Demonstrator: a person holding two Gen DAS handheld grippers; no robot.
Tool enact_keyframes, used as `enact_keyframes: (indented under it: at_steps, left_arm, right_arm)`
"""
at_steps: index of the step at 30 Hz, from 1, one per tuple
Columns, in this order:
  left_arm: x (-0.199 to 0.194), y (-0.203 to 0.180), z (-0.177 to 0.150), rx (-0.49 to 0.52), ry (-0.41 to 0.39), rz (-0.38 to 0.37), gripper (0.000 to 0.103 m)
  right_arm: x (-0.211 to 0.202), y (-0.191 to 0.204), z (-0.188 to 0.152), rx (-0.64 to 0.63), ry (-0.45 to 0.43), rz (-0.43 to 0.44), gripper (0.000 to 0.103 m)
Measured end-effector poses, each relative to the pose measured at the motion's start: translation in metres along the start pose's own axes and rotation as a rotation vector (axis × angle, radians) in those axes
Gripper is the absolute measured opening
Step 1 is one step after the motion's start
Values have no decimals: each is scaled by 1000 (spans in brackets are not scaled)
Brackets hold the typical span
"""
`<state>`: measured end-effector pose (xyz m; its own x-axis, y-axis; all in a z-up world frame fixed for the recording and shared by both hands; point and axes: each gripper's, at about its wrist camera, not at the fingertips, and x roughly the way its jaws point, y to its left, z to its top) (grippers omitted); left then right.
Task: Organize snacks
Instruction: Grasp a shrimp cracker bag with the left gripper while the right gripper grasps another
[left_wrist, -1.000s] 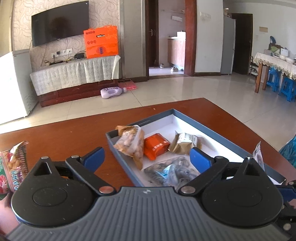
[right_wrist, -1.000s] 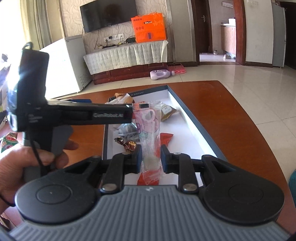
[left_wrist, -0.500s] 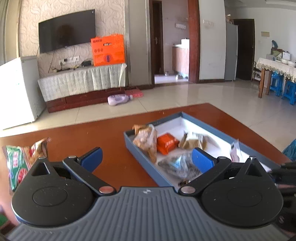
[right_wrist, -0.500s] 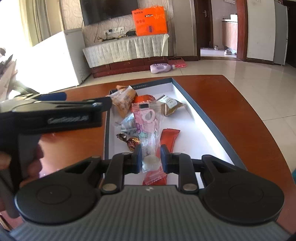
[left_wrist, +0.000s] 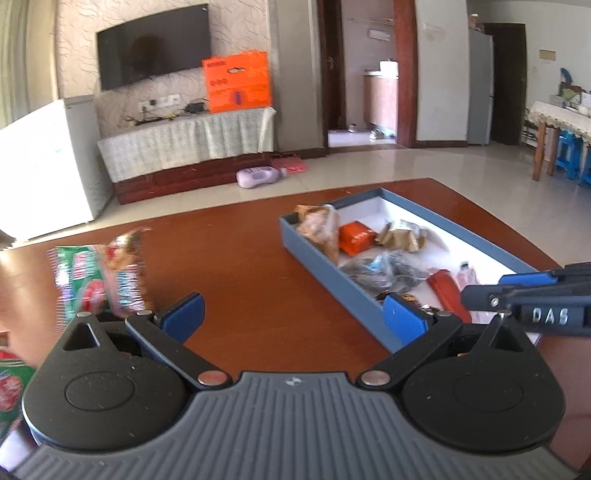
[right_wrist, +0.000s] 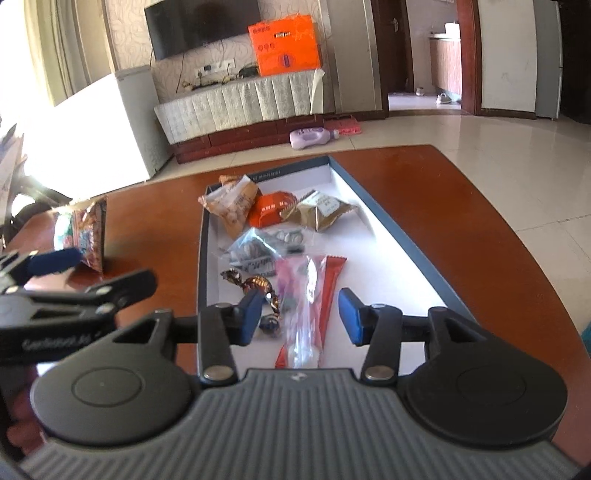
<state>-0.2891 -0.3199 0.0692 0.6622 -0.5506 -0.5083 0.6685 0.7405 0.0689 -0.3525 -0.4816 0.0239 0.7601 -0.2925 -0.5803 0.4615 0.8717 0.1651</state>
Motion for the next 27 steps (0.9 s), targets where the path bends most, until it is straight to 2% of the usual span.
enact_keyframes:
  at_steps: [4,8,13,16,19,22,24,27]
  left_arm:
    - [-22,23,0,-41,-22,87,103]
    - [-43,55,-3,-77,-37,203,103]
    - [-63,101,-15,-101,-49,427,103]
    - [-66,125,-27,-140,-18,574,103]
    - [-64,152,-38,-180,20,680,103]
    - [-55,184,-49,-245,85,732,103]
    - [-48,208,-55,-321,135,727,103]
    - [-40,238,-64,-418,176,710,103]
  right_arm:
    - [-3,7,0,2,-11,24,49]
    - [-8,25,0,-13,-33,66,48]
    - [-4,57,2,-32,-32,120,48]
    - [1,82,1,-46,-30,168,48]
    - [4,110,-4,-68,-40,220,48]
    - [2,137,-7,-107,-57,278,49]
    - [0,156,-10,-145,-79,313,49]
    - [-1,175,-9,-137,-95,349,63]
